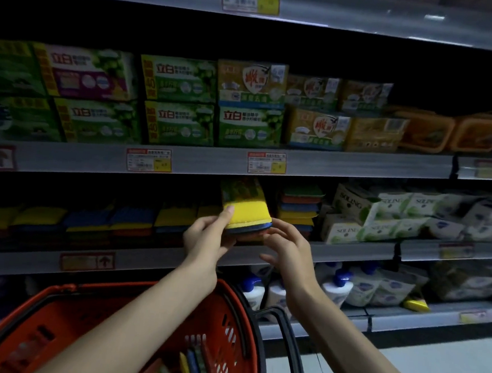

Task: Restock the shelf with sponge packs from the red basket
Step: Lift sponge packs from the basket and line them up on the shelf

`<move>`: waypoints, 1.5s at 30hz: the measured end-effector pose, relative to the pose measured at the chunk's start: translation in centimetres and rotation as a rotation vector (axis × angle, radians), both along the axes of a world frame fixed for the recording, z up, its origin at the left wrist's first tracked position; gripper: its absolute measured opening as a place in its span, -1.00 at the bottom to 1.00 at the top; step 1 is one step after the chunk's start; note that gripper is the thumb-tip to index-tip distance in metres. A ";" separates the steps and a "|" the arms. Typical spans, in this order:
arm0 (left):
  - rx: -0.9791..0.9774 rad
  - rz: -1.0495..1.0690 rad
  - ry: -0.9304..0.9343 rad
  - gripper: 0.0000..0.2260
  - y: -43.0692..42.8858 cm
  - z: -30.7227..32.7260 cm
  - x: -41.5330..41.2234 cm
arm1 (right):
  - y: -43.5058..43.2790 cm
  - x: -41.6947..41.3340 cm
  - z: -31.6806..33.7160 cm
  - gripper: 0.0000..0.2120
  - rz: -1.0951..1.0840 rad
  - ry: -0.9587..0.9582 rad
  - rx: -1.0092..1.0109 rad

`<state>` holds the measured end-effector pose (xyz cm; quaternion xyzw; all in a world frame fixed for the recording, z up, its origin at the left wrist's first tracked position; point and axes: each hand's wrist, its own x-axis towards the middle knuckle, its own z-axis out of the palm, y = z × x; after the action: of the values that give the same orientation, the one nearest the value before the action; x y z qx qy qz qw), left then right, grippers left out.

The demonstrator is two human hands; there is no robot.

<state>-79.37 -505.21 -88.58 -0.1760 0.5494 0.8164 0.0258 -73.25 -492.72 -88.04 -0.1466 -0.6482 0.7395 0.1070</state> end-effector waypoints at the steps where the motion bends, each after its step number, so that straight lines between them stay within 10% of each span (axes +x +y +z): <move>1: -0.018 0.003 0.021 -0.75 0.3 0.0 0.0 | 0.1 -0.2 -0.1 -0.66 0.007 0.011 0.017; 14: -0.044 0.038 0.035 -0.84 3.0 0.7 -2.4 | 1.0 -2.2 -0.1 -0.36 0.016 -0.003 -0.031; 31: 0.153 0.130 -0.119 -0.36 3.9 -0.3 -1.5 | 2.7 -3.9 -1.6 -0.83 -0.193 -0.069 -0.055; 45: 0.123 -0.010 -0.199 -0.75 4.5 0.2 -0.8 | 6.0 -6.1 -2.5 -0.81 -0.367 -0.161 -0.257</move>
<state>-80.15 -500.72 -88.37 -0.2514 0.4940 0.8269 0.0952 -79.39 -486.74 -90.52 -0.3330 -0.5176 0.7701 0.1679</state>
